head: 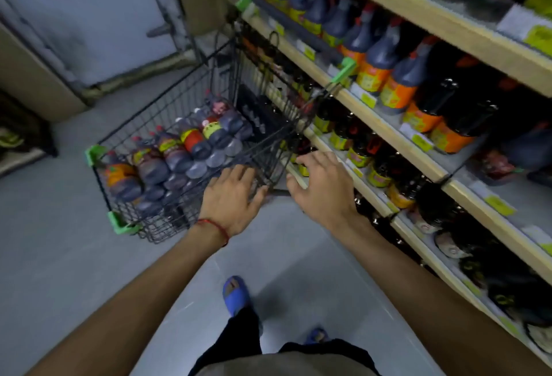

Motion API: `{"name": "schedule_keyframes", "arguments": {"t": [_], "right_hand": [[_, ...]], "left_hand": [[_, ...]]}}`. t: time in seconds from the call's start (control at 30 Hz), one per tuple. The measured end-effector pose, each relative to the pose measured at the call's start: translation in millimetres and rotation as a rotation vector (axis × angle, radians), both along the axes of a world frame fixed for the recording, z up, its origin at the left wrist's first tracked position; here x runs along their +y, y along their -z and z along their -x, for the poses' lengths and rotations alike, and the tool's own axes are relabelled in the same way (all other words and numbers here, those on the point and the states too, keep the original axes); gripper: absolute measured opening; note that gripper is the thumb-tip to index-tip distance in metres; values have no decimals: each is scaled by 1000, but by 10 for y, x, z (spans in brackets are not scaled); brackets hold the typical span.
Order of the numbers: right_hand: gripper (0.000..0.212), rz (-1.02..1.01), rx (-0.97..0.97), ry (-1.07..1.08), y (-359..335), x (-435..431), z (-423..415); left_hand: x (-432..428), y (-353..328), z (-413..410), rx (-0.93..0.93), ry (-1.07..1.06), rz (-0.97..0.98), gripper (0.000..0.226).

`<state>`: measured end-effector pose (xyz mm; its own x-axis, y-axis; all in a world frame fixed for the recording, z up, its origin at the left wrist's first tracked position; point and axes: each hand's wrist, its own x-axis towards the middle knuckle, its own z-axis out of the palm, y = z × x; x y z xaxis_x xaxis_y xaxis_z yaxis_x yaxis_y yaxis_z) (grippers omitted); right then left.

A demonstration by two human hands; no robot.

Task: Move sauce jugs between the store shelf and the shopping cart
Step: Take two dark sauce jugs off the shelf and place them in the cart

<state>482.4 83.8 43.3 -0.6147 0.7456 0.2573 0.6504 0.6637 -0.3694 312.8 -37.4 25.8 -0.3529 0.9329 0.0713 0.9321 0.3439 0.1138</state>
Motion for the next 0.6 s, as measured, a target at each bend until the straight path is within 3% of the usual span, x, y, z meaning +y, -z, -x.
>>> {"name": "schedule_keyframes", "arguments": {"t": [0.17, 0.3, 0.6], "right_hand": [[43, 20, -2, -106, 66, -76, 1004], [37, 91, -23, -142, 121, -42, 1605], [35, 200, -50, -159, 373, 438, 2506]], "left_hand": [[-218, 29, 952, -23, -86, 20, 49], [-291, 38, 1615, -54, -136, 8, 39], [70, 400, 2457, -192, -207, 86, 43]]}}
